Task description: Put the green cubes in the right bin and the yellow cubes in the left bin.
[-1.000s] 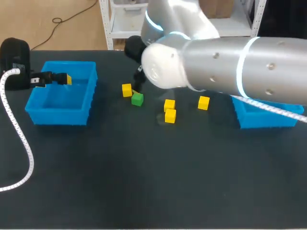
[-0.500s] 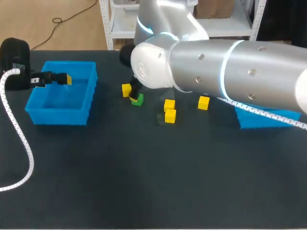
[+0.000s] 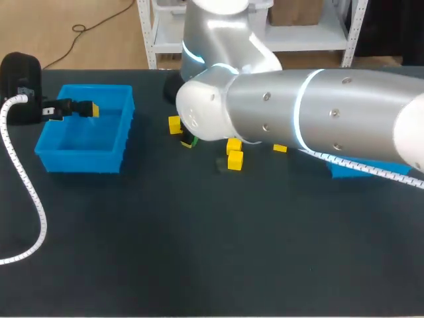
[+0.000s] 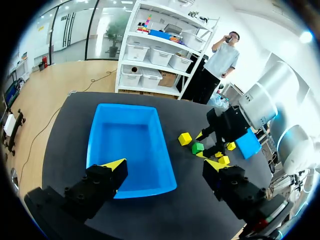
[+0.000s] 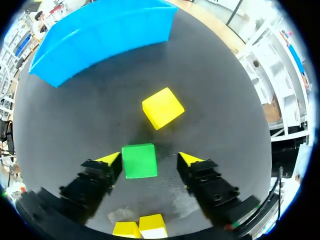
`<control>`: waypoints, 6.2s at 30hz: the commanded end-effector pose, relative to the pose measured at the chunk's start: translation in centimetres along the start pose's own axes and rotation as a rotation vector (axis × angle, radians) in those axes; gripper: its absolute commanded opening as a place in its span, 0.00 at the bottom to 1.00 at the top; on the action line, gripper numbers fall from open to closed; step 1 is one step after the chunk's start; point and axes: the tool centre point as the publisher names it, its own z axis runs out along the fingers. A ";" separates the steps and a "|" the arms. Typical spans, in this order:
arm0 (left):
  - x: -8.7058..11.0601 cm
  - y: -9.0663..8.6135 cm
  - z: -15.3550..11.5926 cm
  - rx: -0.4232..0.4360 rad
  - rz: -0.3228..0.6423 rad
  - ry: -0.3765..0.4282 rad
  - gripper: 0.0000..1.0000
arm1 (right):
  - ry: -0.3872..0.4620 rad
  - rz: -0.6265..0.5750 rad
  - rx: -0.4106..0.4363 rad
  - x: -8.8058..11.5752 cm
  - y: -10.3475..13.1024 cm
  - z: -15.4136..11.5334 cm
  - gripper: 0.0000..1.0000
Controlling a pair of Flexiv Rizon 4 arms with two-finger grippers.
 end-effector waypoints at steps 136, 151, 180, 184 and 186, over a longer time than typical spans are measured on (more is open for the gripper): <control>1.2 -9.3 20.5 -0.449 0.050 0.501 1.00 | -0.373 1.071 0.359 29.5 -11.5 -14.3 1.00; 1.4 -9.1 21.0 -0.460 0.062 0.358 1.00 | -0.373 1.071 0.359 29.5 -11.5 -14.3 1.00; 0.0 -5.6 22.7 -0.598 -0.127 0.299 1.00 | -0.373 1.071 0.359 29.5 -11.5 -14.3 1.00; -0.5 -5.3 23.2 -0.582 -0.201 0.276 1.00 | -0.373 1.071 0.359 29.5 -11.5 -14.3 1.00; -0.6 -5.2 23.6 -0.580 -0.215 0.270 1.00 | -0.373 1.071 0.359 29.5 -11.5 -14.3 1.00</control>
